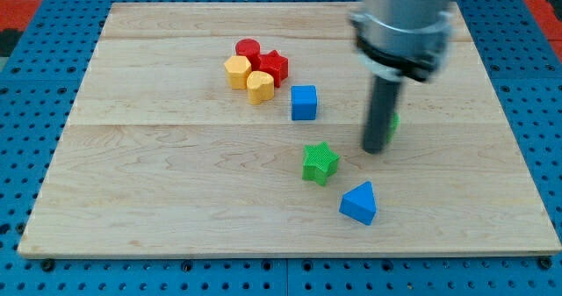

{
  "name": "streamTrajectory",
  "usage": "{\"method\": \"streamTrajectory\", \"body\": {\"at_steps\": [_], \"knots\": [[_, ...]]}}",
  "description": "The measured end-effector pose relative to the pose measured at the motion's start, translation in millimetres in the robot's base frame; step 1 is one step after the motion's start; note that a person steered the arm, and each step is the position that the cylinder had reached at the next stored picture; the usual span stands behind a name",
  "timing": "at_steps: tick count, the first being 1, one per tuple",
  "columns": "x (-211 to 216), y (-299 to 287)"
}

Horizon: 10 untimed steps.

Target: Slide the green star slightly towards left

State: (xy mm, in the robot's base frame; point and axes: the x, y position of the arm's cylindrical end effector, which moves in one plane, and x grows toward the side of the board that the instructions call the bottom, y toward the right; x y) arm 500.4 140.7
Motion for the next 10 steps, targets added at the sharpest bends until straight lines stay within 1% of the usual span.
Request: {"method": "streamTrajectory", "body": {"at_steps": [1,2,3,4,5,6,7,8,9,10], "knots": [[-11,37],[-53,-13],[-88,-81],[-65,-50],[6,5],[81,30],[112,-56],[78,-45],[59,20],[45,-8]]}}
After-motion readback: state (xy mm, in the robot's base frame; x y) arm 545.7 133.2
